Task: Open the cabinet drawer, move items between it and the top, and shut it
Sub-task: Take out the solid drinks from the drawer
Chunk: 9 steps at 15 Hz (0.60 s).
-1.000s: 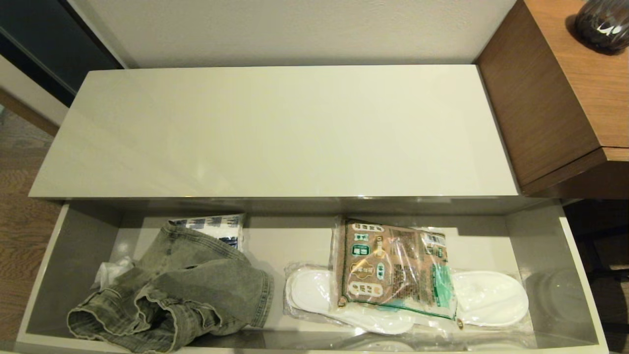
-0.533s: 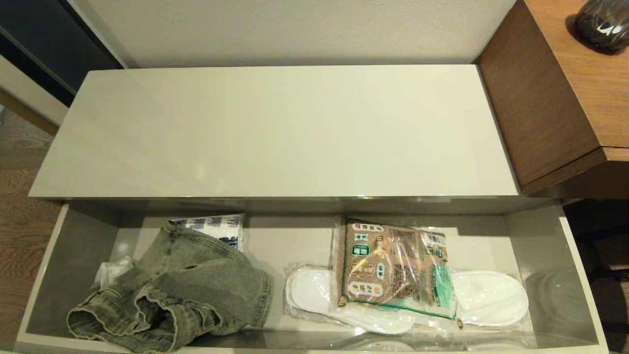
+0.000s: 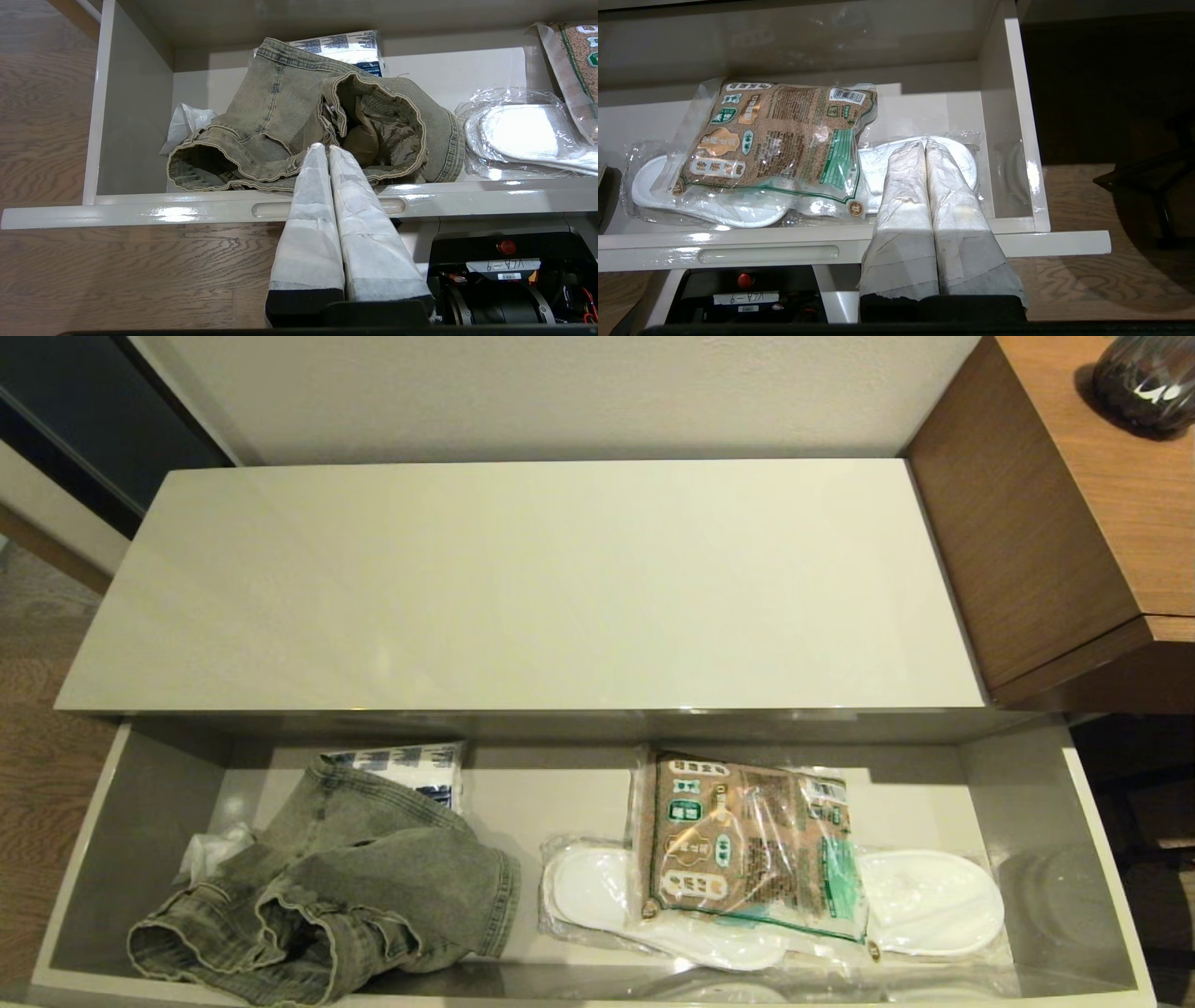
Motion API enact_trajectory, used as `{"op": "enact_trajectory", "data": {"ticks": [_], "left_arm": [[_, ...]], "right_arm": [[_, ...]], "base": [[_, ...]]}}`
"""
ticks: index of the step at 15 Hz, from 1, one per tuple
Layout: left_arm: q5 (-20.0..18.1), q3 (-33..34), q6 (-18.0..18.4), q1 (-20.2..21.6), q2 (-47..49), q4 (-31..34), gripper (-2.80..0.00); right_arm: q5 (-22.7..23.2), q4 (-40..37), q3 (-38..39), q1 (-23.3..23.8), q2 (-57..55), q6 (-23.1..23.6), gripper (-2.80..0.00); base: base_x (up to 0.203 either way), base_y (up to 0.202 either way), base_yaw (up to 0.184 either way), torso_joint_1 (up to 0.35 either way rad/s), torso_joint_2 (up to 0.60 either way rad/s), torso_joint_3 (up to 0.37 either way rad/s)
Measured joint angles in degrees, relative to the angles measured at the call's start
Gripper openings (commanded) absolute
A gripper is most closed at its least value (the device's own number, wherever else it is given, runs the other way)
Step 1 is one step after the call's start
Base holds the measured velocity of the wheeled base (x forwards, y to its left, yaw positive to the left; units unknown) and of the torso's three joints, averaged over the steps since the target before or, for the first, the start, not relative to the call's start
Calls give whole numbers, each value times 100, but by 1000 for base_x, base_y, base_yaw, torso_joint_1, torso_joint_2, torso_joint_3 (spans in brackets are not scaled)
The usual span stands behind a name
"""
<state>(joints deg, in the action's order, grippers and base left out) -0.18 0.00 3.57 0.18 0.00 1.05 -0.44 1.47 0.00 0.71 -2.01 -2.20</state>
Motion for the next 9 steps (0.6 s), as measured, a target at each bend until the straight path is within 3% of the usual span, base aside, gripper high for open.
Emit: {"op": "enact_trajectory", "data": {"ticks": [7,9], "left_arm": [[0,0,1,-2,0,0,-280],[0,0,1,-5,0,-1,-280]], "right_arm": [[4,-195,-64,0,26,259,-280],[23,-470,-506,0,28,295,-280]], "base": [[0,0,0,0,0,0],[0,0,0,0,0,0]]}}
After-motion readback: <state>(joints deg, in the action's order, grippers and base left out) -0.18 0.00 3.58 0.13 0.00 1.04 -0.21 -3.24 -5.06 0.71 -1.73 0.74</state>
